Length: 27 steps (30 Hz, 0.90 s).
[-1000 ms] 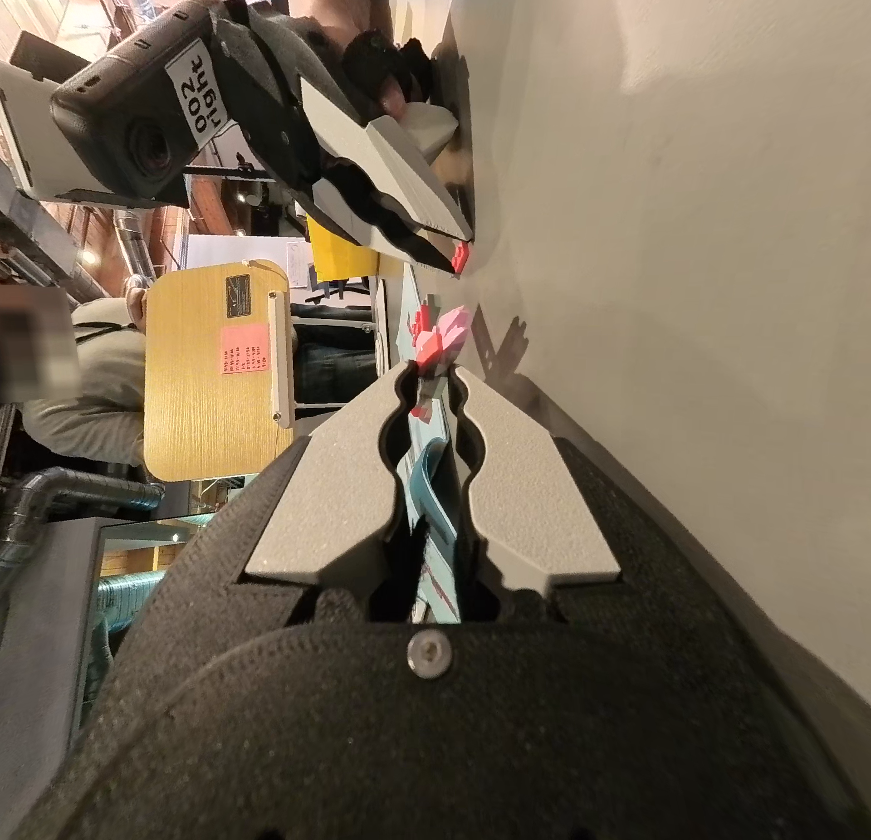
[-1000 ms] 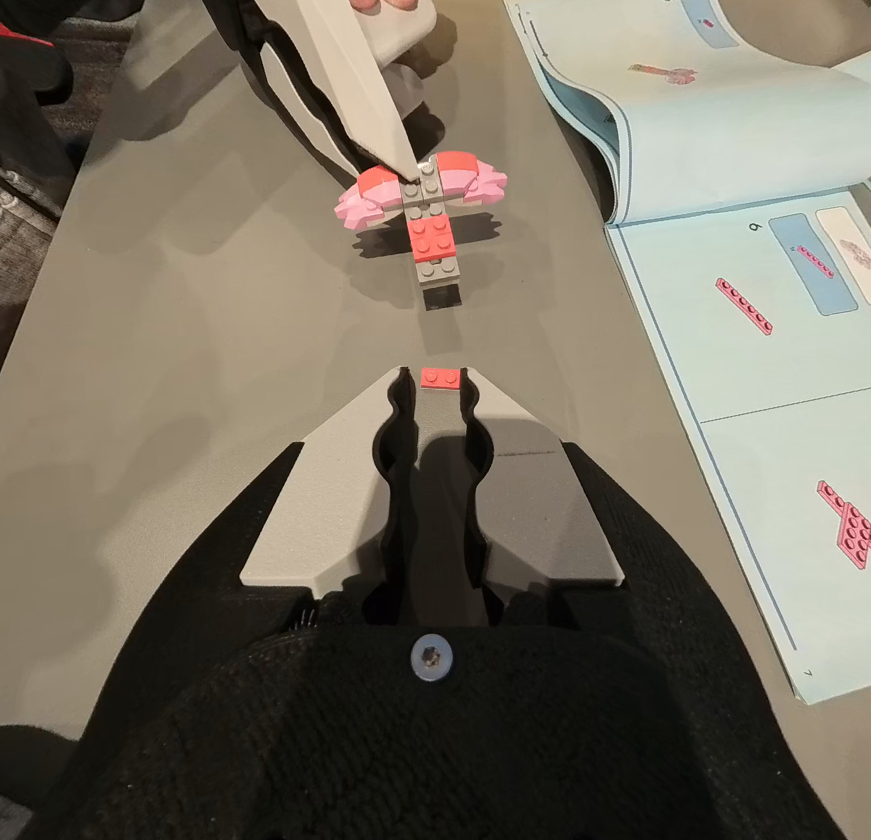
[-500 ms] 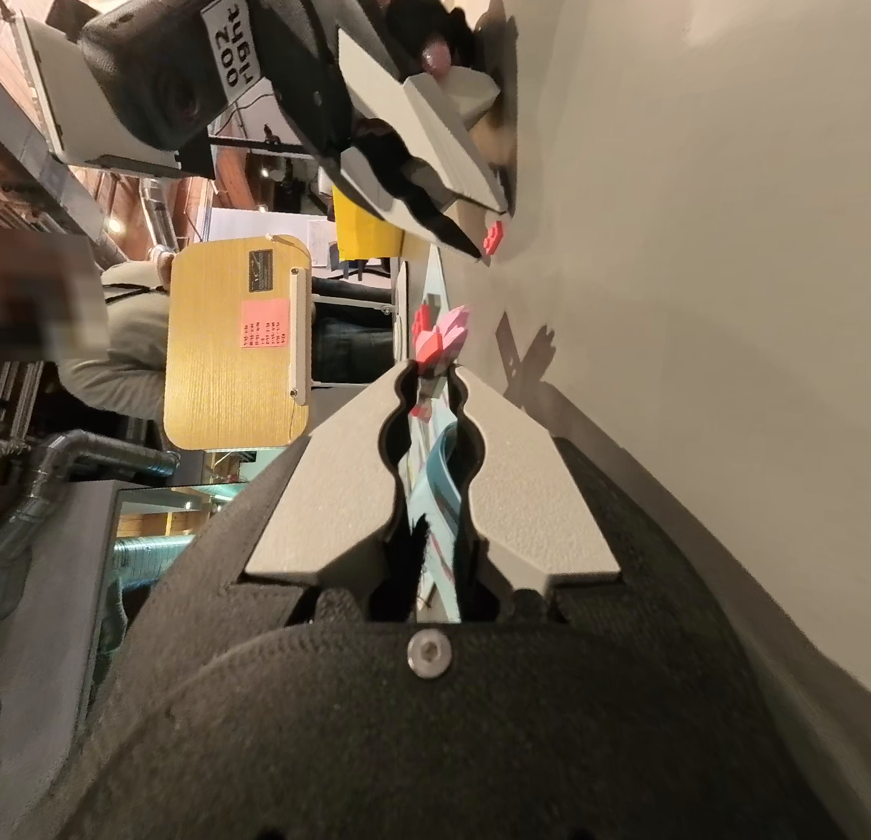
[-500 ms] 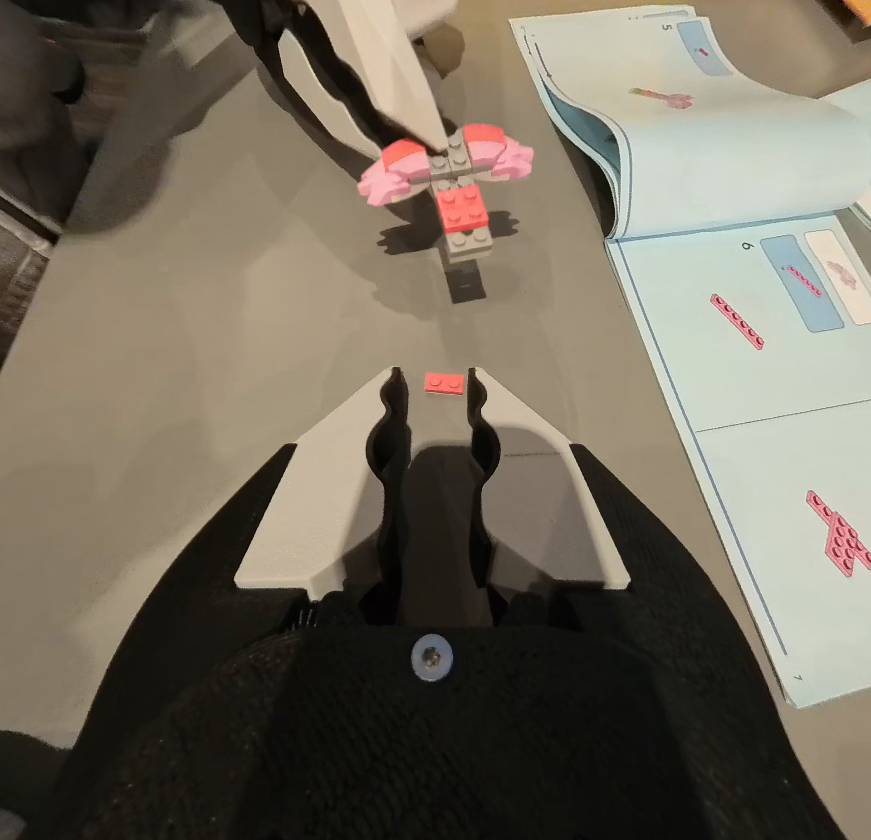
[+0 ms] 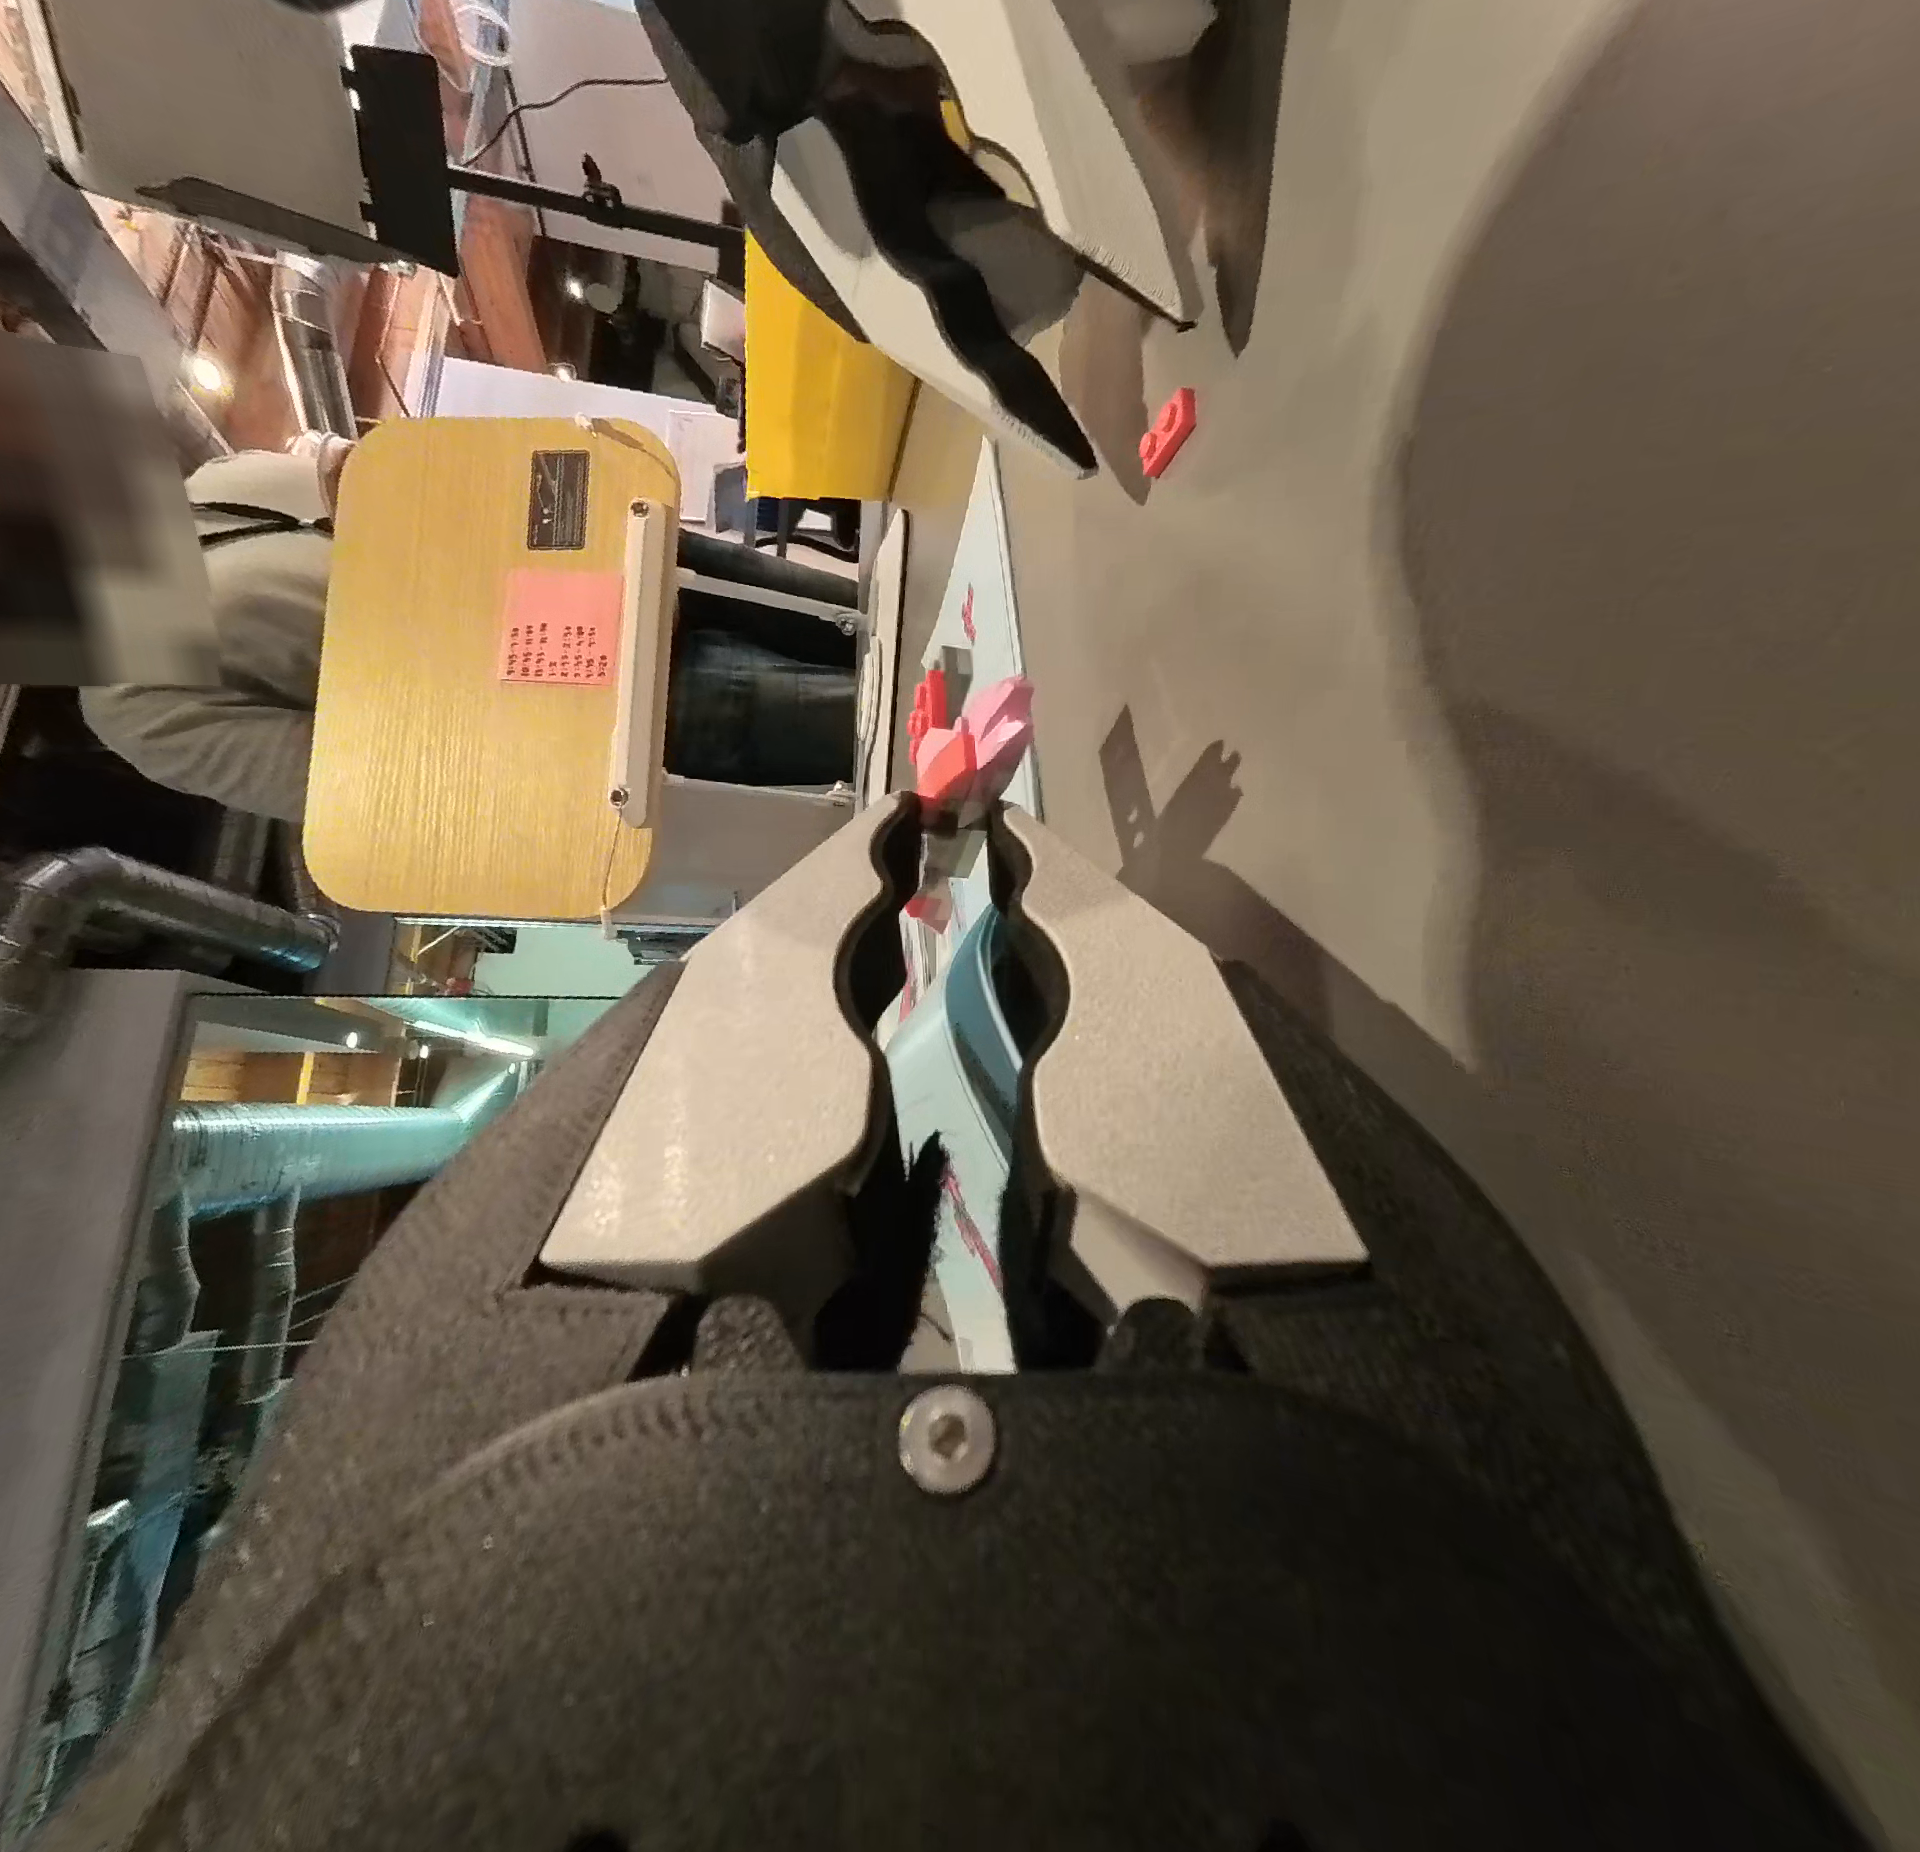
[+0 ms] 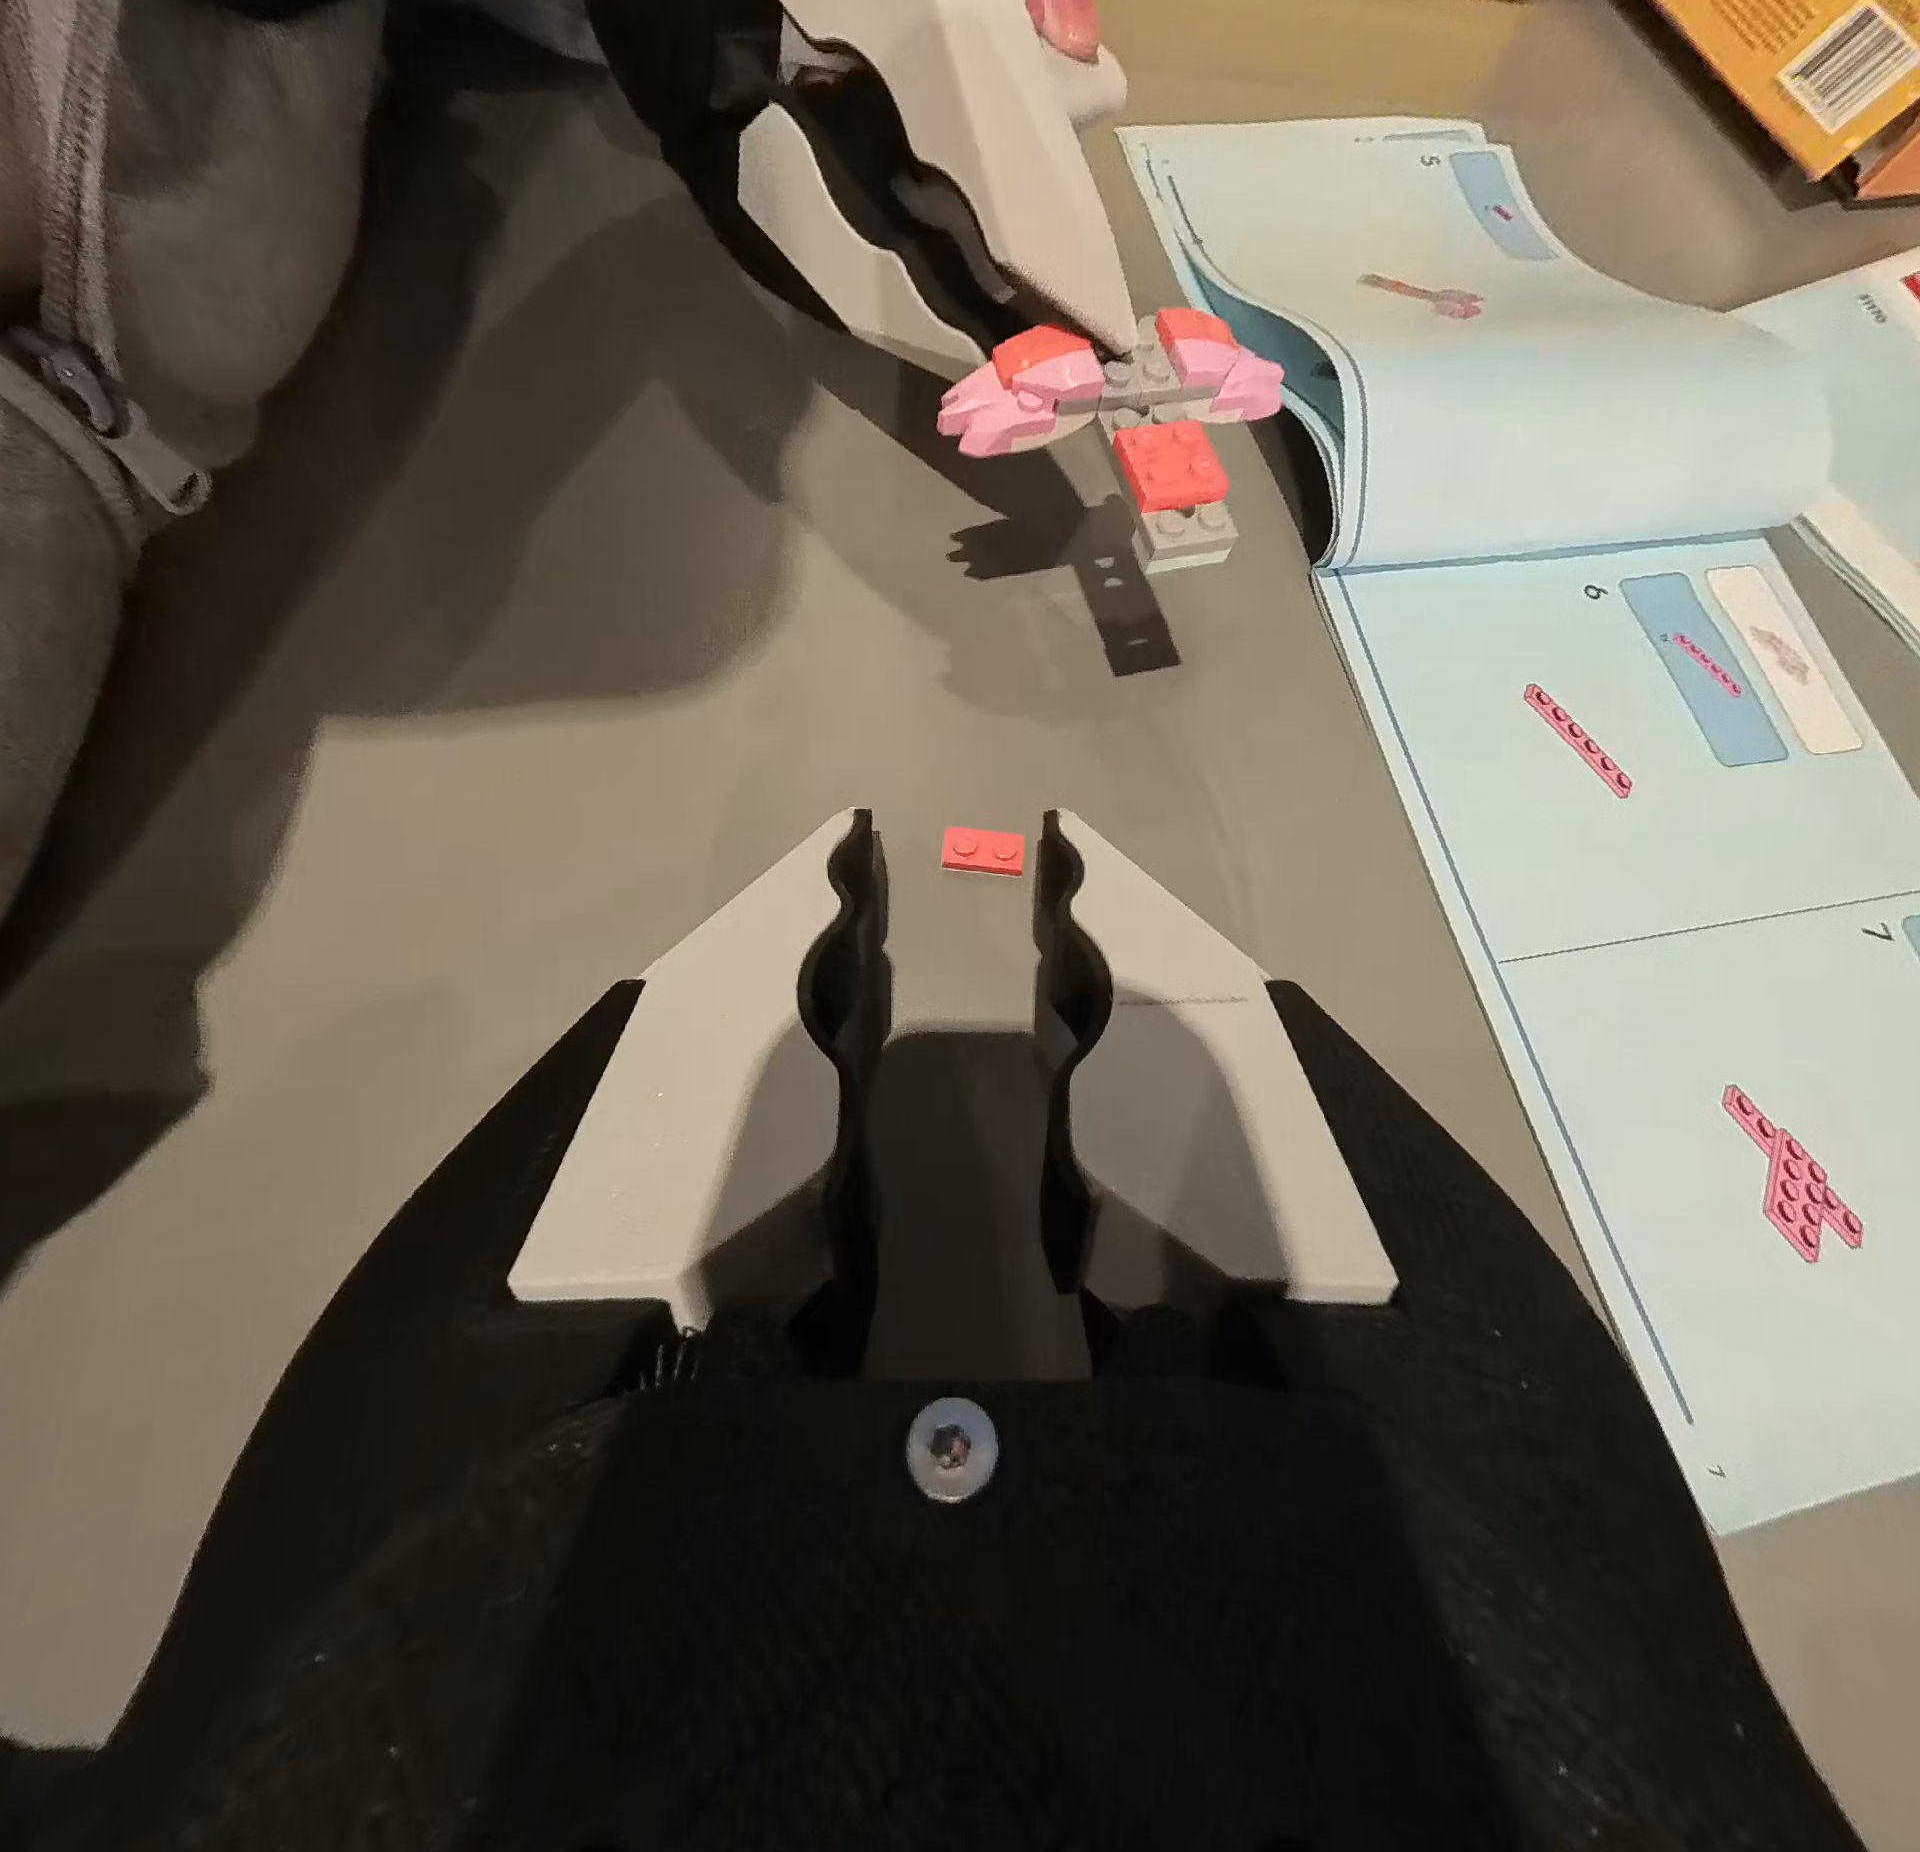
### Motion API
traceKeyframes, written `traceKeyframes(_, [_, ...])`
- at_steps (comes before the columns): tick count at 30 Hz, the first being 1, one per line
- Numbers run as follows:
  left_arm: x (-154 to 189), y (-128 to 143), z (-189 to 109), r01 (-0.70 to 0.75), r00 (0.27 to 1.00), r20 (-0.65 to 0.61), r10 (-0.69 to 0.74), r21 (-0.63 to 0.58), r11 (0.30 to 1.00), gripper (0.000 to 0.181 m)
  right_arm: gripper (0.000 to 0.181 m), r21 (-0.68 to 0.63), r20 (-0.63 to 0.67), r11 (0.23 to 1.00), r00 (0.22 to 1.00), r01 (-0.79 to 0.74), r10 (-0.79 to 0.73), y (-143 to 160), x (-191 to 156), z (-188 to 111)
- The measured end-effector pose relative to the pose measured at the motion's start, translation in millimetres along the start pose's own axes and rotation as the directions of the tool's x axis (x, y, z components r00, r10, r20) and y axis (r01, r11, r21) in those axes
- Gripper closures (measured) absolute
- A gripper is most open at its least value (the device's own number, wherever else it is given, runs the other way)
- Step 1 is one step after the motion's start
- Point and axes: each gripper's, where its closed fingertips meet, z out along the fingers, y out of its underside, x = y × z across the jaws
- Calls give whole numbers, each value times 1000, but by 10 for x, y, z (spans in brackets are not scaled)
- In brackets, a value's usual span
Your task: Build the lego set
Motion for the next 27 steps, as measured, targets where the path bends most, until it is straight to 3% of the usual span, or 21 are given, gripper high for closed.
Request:
traceKeyframes(20, [-14,-181,-45,-105,994,48,102,72,992,170,150,48,-13,997,998,-54,54,-47,77,-54])
traceKeyframes(27, [101,-302,-67,-197,980,44,194,103,975,170,153,-45,-7,998,999,-51,51,69,29,19])
